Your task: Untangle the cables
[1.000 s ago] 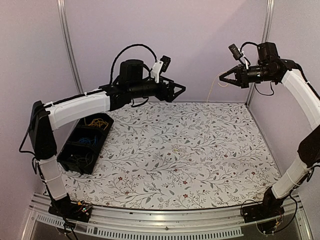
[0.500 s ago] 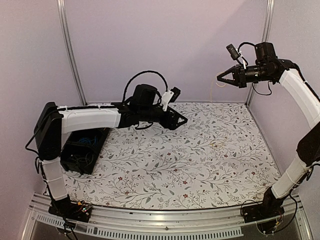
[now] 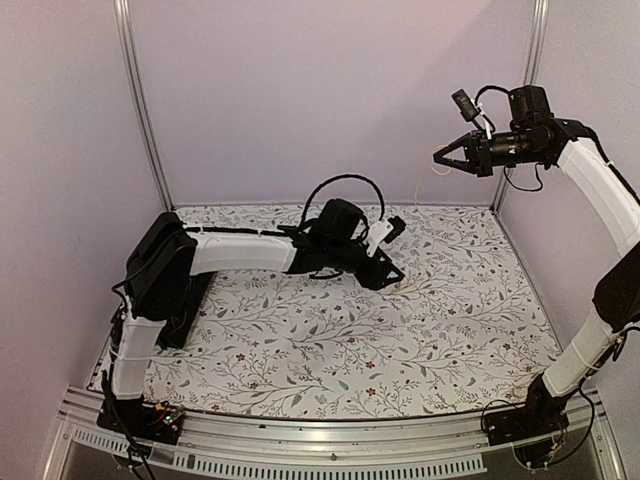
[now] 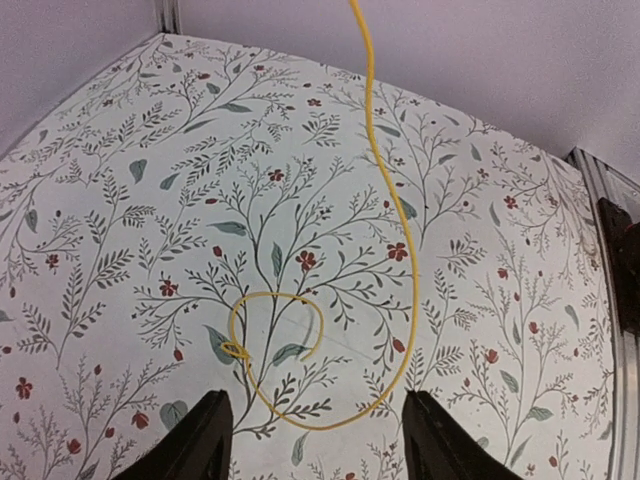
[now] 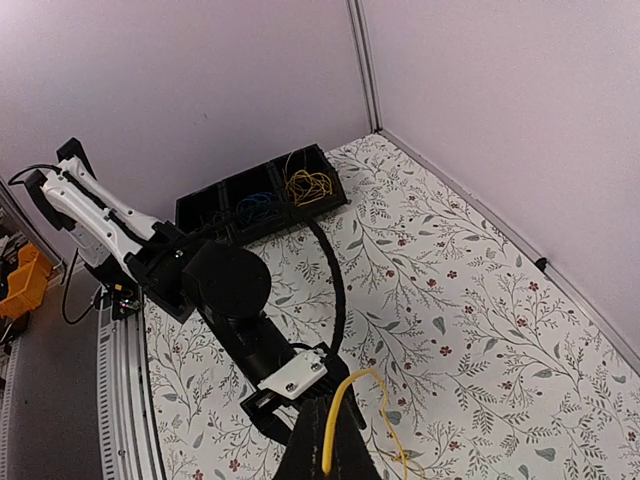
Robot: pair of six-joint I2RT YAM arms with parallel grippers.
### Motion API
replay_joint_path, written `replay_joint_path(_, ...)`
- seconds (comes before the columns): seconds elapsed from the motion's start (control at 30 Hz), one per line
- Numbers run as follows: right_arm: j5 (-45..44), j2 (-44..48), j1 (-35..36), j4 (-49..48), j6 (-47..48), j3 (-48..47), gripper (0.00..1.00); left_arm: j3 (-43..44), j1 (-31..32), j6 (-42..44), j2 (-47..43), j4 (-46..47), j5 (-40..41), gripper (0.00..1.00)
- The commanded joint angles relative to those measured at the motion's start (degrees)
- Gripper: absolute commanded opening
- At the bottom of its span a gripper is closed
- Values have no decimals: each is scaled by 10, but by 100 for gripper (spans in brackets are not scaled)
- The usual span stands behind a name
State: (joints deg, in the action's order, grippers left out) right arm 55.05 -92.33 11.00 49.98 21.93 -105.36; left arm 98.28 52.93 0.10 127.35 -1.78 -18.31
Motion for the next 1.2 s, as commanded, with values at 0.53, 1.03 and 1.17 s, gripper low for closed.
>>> replay_joint_path(0.53, -123, 119, 4, 95, 246, 363, 42, 126, -13, -300, 145, -100, -8, 68)
replay_joint_path(1.03, -219, 119, 3, -50, 207, 373, 36, 191, -6, -305, 220, -138, -13, 42)
replay_joint_path(1.17, -240, 71, 3, -89, 185, 376, 31, 209, -4, -312, 244, -119, -15, 36)
